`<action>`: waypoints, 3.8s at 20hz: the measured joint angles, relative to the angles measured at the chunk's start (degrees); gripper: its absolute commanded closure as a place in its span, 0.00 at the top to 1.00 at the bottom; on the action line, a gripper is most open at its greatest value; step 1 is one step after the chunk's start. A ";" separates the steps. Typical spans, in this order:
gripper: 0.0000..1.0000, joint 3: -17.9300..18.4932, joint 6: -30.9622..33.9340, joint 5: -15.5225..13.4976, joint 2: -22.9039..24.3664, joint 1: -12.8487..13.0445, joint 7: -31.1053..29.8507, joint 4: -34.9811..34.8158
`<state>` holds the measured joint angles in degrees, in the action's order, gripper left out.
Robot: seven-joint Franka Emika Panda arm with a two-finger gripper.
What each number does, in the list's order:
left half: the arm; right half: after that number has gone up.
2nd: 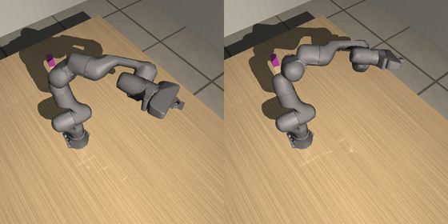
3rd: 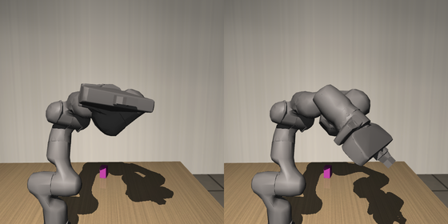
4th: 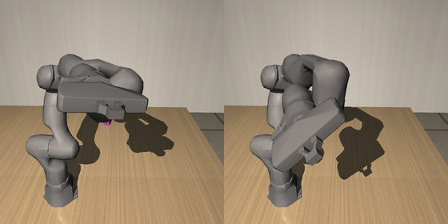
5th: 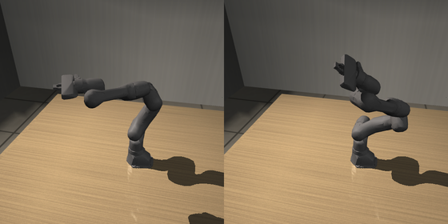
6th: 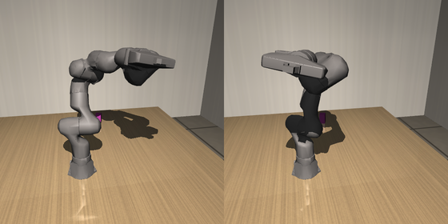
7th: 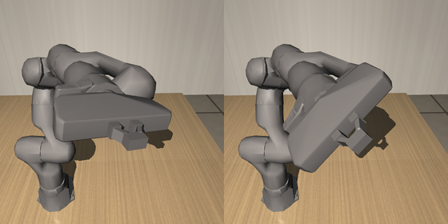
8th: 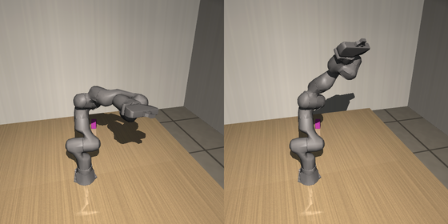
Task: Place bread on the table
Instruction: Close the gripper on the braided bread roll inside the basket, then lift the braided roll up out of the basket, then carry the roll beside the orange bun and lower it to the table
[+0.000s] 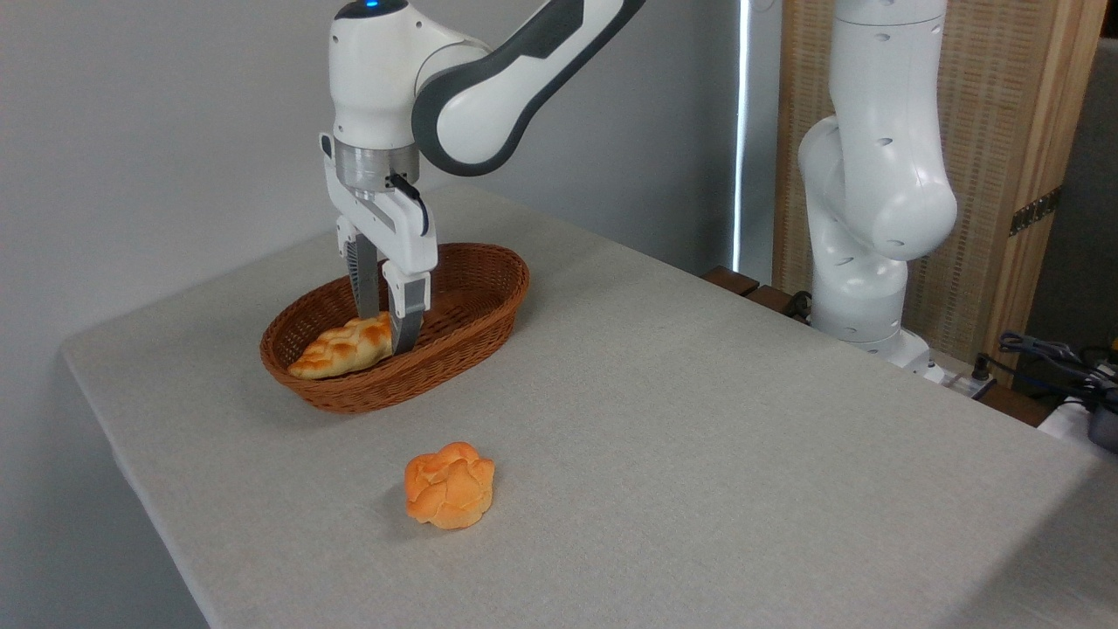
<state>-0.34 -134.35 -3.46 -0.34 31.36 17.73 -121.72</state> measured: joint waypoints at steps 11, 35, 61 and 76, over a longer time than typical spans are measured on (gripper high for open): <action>0.56 0.00 -3.62 0.00 -1.88 0.11 0.08 -0.07; 0.28 0.07 -5.30 0.00 -2.22 0.46 0.00 0.17; 0.25 9.87 30.00 -6.60 5.11 -0.31 12.41 16.46; 0.29 25.05 44.95 5.05 11.61 -2.21 35.05 12.77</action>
<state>24.71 -89.40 1.59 11.27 29.15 52.78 -108.95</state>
